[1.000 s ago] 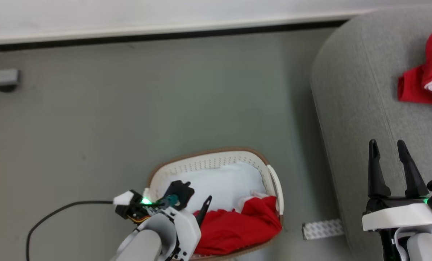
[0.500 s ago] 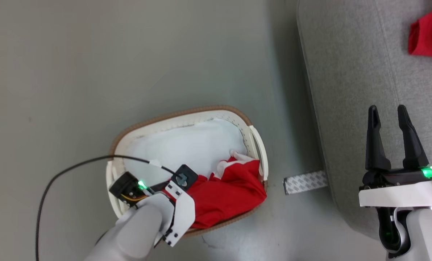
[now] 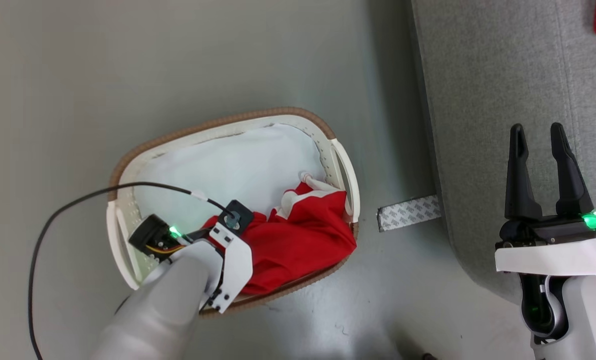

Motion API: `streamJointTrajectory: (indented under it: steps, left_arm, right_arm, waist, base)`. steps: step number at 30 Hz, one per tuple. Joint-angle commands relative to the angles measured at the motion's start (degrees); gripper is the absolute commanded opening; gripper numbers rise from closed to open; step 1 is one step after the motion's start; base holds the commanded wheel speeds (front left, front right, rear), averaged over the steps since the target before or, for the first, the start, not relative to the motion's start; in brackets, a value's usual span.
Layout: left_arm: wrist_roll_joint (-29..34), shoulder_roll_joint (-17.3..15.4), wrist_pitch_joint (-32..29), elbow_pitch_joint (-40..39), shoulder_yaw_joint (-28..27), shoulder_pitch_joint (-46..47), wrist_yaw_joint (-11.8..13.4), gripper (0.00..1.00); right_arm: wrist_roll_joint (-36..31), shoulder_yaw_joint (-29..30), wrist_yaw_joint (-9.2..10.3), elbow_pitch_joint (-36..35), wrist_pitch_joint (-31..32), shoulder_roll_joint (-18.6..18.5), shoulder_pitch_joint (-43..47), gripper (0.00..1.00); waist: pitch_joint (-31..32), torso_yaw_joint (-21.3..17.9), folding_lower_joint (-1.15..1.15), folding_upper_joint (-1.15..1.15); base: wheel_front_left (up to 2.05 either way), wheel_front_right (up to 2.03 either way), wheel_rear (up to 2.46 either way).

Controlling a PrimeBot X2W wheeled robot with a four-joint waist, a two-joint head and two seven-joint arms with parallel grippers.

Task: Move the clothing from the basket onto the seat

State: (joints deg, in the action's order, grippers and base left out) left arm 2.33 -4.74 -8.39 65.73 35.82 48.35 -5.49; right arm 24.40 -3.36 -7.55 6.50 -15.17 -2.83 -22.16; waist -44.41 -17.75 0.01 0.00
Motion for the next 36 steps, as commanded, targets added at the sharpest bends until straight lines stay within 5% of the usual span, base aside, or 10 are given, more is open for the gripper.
streamJointTrajectory:
  steps: [1,5,6,7,8,17,36]
  left_arm:
    - [-0.84,-0.27,0.69,0.58,-0.02,0.94,0.08,1.00]
    - [-1.45,0.12,1.02,2.05,0.46,2.20,-0.33,1.00]
    - [-1.61,0.27,0.97,2.37,0.66,2.43,-0.39,0.41]
    - [-1.75,0.40,1.09,2.71,0.81,2.59,-0.58,0.07]
    - [-1.84,0.50,1.27,3.00,0.97,2.78,-0.80,0.00]
    - [-9.43,1.45,6.24,2.86,-3.09,1.54,-1.48,0.00]
    - [-19.21,1.58,18.18,-4.34,-8.68,-8.41,-1.07,0.00]
  right_arm:
    - [0.51,-0.16,0.12,-0.43,0.03,-0.12,-0.79,1.00]
    - [0.63,-0.19,0.12,-0.82,0.03,-0.12,-1.35,1.00]
    - [0.63,-0.14,0.12,-0.90,0.03,-0.12,-1.38,1.00]
    - [0.61,-0.06,0.12,-0.93,0.03,-0.12,-1.34,1.00]
    - [0.57,0.00,0.12,-0.96,0.03,-0.12,-1.31,1.00]
    - [0.85,0.89,0.12,0.90,0.03,-0.14,-0.70,1.00]
    - [-3.25,6.05,0.13,9.89,0.03,-0.19,12.02,1.00]
  waist:
    - [-1.22,-0.51,-0.01,0.00]
    - [-2.59,-1.00,-0.01,0.00]
    - [-2.83,-1.07,-0.01,0.00]
    - [-3.00,-1.10,-0.01,0.00]
    - [-3.12,-1.12,-0.01,0.00]
    - [2.25,0.52,-0.01,0.00]
    - [33.23,10.99,-0.01,0.00]
  base:
    - [0.00,0.00,0.00]
    - [0.00,0.00,0.00]
    - [0.00,0.00,0.00]
    - [0.00,0.00,0.00]
    - [0.00,0.00,0.00]
    - [0.00,0.00,0.00]
    - [0.00,0.00,0.00]
